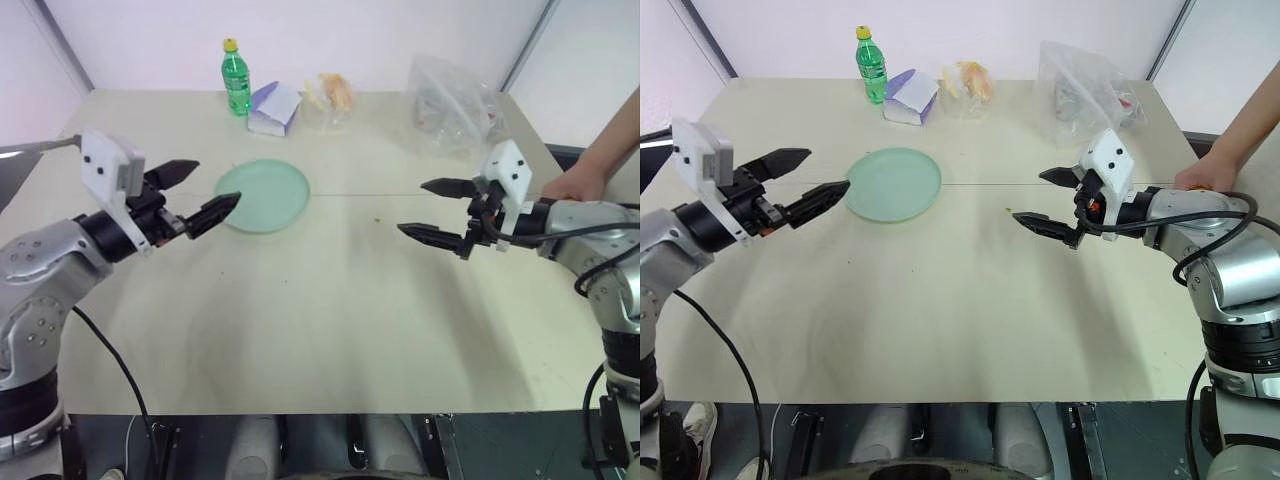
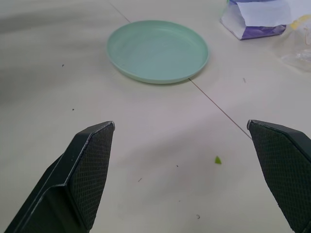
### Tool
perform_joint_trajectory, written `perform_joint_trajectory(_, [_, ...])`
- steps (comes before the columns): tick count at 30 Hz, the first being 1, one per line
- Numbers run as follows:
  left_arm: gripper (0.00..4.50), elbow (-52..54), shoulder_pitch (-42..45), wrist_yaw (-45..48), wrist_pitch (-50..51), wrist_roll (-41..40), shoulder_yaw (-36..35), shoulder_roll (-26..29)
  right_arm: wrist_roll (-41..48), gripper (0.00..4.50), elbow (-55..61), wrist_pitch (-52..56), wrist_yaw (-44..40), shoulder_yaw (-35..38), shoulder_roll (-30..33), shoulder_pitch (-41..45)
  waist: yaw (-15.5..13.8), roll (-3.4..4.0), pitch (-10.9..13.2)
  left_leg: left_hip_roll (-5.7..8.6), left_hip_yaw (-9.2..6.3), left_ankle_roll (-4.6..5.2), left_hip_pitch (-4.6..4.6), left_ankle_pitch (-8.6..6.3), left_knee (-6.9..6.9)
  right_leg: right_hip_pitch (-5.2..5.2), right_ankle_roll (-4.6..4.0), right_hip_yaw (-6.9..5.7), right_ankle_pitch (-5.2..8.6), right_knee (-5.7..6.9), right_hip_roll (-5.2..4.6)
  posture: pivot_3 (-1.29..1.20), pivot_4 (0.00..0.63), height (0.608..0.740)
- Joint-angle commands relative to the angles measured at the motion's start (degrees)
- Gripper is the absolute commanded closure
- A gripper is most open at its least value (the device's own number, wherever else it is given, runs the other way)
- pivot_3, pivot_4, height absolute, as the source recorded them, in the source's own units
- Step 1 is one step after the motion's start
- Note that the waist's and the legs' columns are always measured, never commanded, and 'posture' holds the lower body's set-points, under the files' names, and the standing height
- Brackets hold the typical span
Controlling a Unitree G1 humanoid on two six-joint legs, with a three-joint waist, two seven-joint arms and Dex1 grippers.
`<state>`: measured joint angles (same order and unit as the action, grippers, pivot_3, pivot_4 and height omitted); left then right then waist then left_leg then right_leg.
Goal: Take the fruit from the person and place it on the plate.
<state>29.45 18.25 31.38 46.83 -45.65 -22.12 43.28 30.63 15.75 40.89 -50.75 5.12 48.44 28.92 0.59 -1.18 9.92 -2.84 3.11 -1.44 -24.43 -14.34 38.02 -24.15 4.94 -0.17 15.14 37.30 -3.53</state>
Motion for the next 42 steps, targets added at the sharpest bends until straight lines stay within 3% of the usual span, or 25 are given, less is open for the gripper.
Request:
perform_joint_trajectory(1, [0.02, 2.04, 0.05, -0.68, -0.92, -0.92, -1.56, 0.31, 0.43, 0.00, 1.53, -0.37, -0.01, 1.73, 0.67, 0.39, -0.02, 0.00, 0.00, 0.00, 0.00, 0.00, 0.00, 0.00, 0.00, 0.00, 0.00, 0.00, 0.00, 0.00, 0.00, 0.00, 0.150, 0.731])
perform_joint_trajectory(42, [0.02, 0.37, 4.82, -2.31, -2.45, -1.18, 2.14, -1.04, -0.07, 0.00, 0.97, -0.62, 1.29, 0.96, -0.07, 1.68, -0.05, 0.00, 0.00, 0.00, 0.01, 0.00, 0.00, 0.00, 0.00, 0.00, 0.00, 0.00, 0.00, 0.01, 0.00, 0.00, 0.150, 0.731])
